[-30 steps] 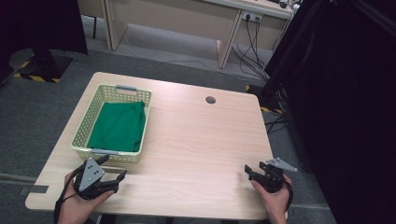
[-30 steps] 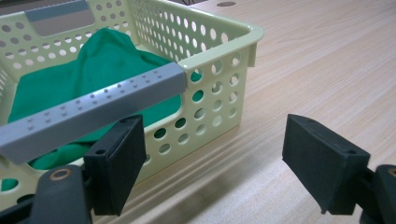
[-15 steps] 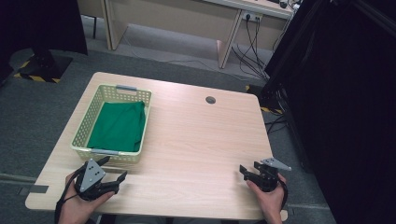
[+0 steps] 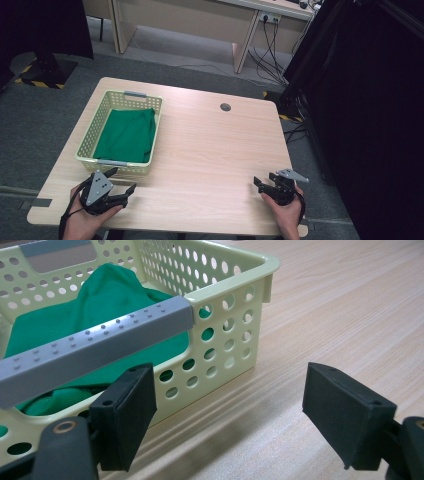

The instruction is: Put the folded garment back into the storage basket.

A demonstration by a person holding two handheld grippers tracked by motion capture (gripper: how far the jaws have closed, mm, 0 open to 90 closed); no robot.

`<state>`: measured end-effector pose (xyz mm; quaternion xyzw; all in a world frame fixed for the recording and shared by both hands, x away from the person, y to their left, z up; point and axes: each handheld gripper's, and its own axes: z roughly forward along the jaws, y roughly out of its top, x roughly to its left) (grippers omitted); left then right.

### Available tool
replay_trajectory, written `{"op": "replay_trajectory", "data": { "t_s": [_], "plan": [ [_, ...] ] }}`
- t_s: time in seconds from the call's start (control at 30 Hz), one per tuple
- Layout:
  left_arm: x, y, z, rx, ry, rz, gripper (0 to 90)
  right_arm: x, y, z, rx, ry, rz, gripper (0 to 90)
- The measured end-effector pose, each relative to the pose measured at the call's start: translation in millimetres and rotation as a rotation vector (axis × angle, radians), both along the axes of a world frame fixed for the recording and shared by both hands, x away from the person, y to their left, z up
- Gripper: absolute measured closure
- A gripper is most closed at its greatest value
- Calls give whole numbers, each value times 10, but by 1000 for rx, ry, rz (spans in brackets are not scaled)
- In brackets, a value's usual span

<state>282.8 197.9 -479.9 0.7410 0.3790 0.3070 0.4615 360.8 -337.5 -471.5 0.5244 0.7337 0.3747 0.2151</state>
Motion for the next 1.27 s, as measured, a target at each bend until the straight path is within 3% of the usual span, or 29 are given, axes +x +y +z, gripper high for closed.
{"op": "replay_trajectory", "data": {
  "t_s": [0.3, 0.5, 1.27],
  "plan": [
    [1, 4, 0, -5, 0, 3, 212, 13, 26, -17, -4, 6, 9, 277],
    [0, 7, 0, -5, -1, 4, 212, 29, 45, -36, -7, 35, 23, 276],
    [-4, 20, 1, -19, -4, 13, 207, 22, 36, -34, 10, 32, 24, 234]
  ]
}}
